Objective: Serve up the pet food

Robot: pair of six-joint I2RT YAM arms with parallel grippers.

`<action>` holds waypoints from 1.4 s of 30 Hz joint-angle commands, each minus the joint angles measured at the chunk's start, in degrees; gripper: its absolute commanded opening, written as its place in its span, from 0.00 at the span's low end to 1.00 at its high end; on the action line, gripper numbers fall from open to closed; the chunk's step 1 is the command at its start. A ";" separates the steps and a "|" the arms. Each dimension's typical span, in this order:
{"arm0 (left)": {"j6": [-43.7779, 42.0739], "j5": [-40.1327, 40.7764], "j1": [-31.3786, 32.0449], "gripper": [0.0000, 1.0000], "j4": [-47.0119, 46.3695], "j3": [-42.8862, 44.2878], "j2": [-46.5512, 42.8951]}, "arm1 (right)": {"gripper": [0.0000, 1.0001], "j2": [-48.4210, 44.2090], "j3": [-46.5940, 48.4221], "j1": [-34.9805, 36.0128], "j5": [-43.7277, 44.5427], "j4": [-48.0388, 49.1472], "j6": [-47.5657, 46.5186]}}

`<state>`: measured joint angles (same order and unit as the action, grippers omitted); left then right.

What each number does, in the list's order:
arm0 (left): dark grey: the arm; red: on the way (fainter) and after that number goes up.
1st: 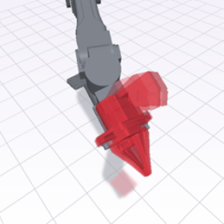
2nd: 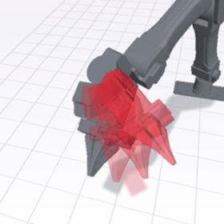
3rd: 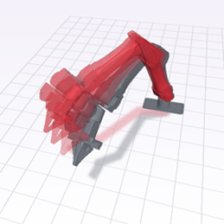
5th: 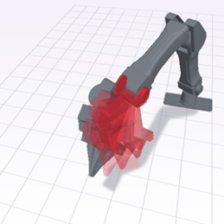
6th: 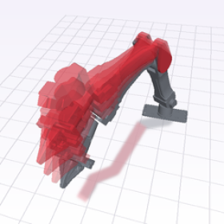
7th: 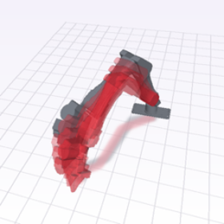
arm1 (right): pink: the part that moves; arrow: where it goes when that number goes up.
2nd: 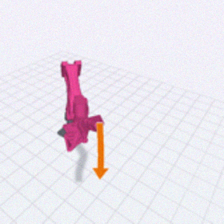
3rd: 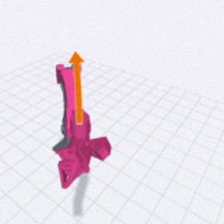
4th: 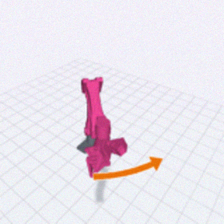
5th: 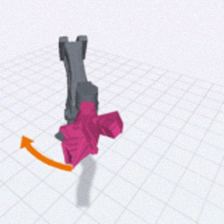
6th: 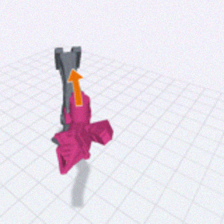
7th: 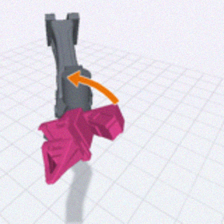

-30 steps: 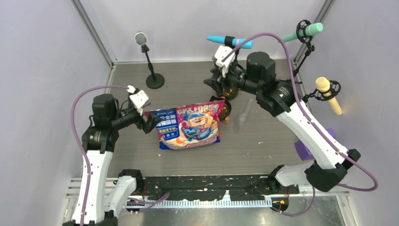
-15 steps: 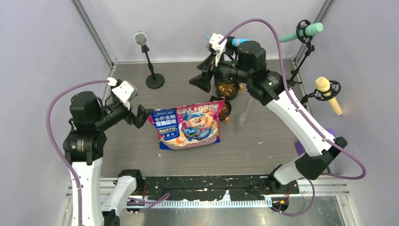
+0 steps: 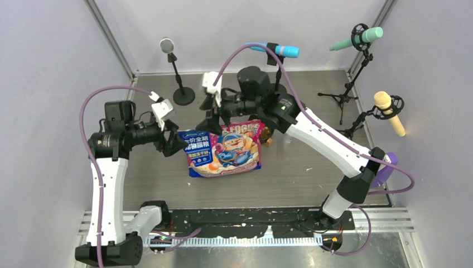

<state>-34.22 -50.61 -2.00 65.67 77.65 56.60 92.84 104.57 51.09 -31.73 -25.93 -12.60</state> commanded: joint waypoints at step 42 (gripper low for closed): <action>-5.86 -22.50 -9.79 0.25 -5.28 -10.12 0.68 | 0.21 12.65 8.68 11.11 18.02 -5.23 -20.44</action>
<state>-38.48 -68.20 -12.12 58.48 66.61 56.93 105.03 110.39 61.80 -14.15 -31.88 -32.38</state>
